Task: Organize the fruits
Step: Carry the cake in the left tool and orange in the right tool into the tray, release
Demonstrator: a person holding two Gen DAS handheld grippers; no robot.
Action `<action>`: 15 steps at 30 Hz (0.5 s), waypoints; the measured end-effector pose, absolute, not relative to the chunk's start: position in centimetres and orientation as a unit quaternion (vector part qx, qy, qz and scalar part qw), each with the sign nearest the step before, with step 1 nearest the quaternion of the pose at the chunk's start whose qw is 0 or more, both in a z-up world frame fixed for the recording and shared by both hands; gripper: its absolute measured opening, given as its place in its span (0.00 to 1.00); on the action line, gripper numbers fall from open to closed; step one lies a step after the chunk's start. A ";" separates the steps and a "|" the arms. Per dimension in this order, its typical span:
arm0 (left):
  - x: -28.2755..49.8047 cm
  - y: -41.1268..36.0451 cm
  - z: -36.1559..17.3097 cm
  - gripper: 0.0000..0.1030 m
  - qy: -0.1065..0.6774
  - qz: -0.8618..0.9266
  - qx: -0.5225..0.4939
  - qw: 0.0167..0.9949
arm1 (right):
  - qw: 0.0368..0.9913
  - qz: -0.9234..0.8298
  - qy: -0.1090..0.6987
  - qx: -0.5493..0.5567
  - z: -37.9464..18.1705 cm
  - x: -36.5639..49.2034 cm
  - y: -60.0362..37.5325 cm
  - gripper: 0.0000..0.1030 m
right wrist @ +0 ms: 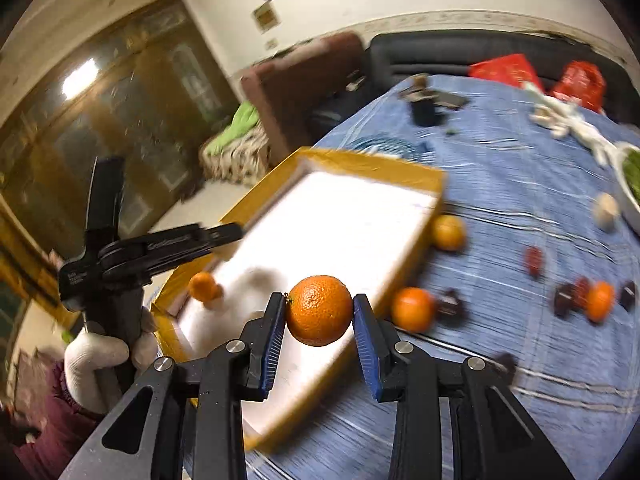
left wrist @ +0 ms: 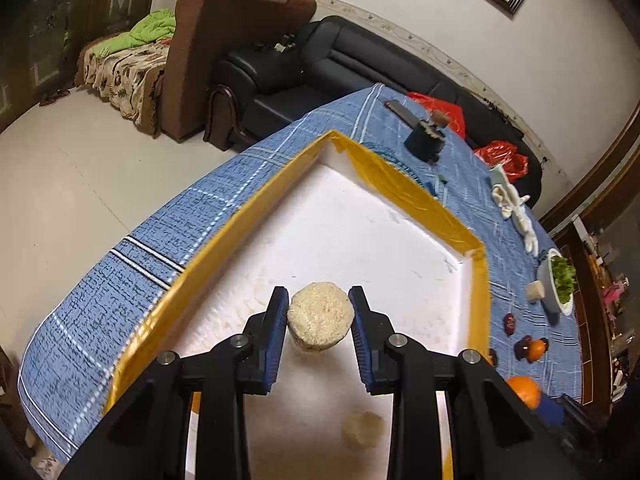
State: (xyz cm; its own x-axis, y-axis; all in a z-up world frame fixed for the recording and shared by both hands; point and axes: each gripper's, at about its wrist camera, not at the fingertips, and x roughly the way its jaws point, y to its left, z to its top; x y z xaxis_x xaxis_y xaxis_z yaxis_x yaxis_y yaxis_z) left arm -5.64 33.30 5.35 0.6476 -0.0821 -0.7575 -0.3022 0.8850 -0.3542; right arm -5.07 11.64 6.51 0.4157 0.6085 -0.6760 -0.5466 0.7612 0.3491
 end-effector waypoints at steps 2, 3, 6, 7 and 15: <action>-5.6 33.7 5.1 0.33 0.418 0.064 -0.232 0.876 | 0.830 0.350 0.433 0.027 5.5 -4.4 13.9 0.37; -5.7 33.9 5.2 0.35 0.417 0.062 -0.234 0.876 | 0.824 0.352 0.444 0.023 4.8 -3.9 15.2 0.37; -6.6 34.7 5.8 0.55 0.404 0.064 -0.243 0.880 | 0.809 0.355 0.468 0.017 3.1 -2.6 17.7 0.39; -6.9 34.9 6.0 0.60 0.400 0.065 -0.244 0.881 | 0.804 0.358 0.474 0.017 2.8 -2.4 18.1 0.39; -10.2 35.3 7.8 0.68 0.373 0.061 -0.281 0.882 | 0.805 0.366 0.464 0.051 3.7 -1.5 17.7 0.61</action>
